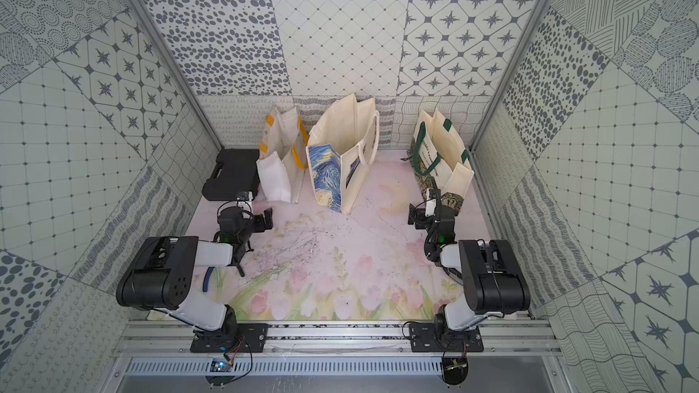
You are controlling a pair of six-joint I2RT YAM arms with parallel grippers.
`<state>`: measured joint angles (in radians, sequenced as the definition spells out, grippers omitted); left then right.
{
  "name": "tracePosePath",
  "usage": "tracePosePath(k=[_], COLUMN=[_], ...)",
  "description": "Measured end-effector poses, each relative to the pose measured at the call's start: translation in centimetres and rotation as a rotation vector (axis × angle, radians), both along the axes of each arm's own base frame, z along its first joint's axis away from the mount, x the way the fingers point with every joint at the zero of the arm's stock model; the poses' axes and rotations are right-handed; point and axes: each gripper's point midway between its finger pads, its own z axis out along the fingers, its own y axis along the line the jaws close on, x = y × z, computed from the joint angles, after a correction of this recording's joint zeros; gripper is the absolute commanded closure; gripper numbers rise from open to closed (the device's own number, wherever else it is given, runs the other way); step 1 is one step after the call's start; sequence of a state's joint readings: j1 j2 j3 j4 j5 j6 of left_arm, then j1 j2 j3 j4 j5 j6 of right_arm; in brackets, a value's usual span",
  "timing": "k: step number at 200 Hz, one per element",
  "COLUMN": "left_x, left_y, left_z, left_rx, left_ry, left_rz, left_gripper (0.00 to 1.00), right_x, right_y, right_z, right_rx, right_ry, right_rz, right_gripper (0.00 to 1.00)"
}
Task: Put away the canvas bag
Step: Move the canvas bag to the center of the board.
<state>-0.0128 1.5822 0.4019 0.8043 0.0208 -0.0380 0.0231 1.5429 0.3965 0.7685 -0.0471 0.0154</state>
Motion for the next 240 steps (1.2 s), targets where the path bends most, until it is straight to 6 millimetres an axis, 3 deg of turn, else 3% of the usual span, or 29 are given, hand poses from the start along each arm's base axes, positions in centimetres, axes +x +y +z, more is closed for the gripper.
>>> tracePosePath(k=[182,204,240], left_x=[-0.5,-1.3,-1.2], left_y=[-0.1,-0.1,-0.6], left_z=[0.3,1.9,9.2], left_rx=[-0.004,0.005,0.012], left_ry=[-0.021,-0.067,-0.229], left_rz=[-0.002,0.009,0.04], left_gripper=[0.0,0.0,0.0], right_x=[0.1,0.8,1.2], right_y=[-0.6,-0.1,1.5], right_z=[0.2,3.2,10.6], right_rx=[-0.029,-0.045,-0.042], right_ry=[0.026,0.024,-0.022], right_rz=[-0.057,-0.072,-0.141], right_gripper=[0.01,0.01,0.01])
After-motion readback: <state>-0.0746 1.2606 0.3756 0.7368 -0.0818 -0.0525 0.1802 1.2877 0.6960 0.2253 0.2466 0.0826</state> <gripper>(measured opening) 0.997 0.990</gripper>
